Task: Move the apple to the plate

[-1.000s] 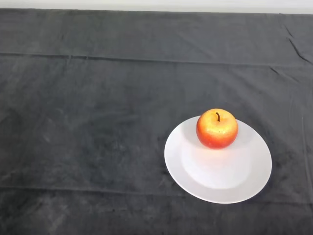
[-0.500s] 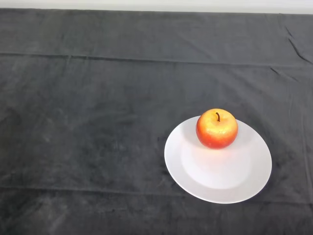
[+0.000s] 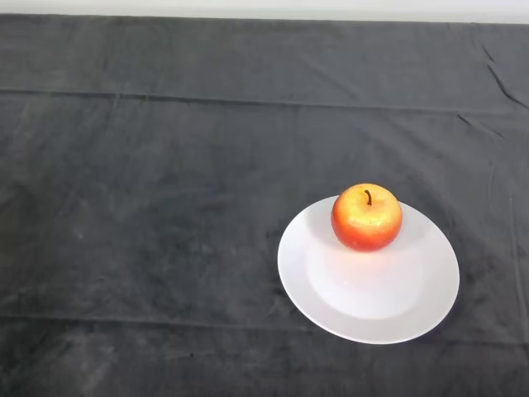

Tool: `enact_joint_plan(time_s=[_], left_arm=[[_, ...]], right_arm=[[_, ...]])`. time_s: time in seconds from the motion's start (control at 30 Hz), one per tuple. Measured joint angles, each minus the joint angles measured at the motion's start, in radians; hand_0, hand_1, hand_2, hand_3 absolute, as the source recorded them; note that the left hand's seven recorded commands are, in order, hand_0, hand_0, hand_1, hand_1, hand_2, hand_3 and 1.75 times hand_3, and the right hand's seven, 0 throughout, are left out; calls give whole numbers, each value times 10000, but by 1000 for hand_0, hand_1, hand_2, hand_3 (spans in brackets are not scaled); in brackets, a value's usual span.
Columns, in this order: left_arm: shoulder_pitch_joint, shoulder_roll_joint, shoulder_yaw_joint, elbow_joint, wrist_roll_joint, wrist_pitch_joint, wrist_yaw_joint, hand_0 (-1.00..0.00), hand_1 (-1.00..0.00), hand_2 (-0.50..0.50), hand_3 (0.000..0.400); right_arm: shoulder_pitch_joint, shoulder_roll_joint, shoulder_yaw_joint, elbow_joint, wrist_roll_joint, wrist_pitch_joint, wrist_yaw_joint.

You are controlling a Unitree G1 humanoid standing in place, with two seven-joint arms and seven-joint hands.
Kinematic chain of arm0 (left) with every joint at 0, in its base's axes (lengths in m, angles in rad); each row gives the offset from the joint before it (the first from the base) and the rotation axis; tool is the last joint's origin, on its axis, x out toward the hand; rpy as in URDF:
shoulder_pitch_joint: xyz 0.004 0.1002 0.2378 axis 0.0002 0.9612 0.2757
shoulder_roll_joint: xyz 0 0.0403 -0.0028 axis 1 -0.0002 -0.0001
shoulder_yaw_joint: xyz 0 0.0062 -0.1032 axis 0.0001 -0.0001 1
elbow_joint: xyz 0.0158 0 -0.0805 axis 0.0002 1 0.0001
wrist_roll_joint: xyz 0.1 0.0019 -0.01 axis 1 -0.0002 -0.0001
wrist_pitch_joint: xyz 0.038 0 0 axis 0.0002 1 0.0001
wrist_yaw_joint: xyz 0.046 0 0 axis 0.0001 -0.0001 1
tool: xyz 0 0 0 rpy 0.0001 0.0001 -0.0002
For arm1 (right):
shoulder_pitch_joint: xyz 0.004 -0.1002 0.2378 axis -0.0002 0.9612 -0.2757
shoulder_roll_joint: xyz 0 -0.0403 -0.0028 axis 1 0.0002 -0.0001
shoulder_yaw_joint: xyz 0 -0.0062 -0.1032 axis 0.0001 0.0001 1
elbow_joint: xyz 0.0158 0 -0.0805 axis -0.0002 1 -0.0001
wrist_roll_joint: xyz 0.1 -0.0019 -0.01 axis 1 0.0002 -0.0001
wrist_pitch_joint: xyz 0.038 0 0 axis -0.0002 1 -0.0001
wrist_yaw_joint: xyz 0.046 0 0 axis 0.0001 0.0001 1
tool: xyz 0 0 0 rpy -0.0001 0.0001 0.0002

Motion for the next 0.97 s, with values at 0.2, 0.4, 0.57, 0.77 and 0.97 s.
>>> enact_joint_plan(time_s=[0.2, 0.4, 0.57, 0.77, 0.97], left_arm=[[0, -15, 2, 0, 184, 0, -82, 0, 0, 0, 0], [0, -114, 8, 0, 226, 0, -151, 0, 0, 0, 0], [0, -271, 26, 0, 245, 0, -168, 0, 0, 0, 0], [0, -271, 32, 0, 326, 0, -214, 0, 0, 0, 0], [0, -271, 44, 0, 333, 0, -321, 0, 0, 0, 0]], right_arm=[[0, 0, 0, 0, 0, 0, 0], [0, 0, 0, 0, 0, 0, 0], [0, 0, 0, 0, 0, 0, 0], [0, 0, 0, 0, 0, 0, 0], [0, 0, 0, 0, 0, 0, 0]])
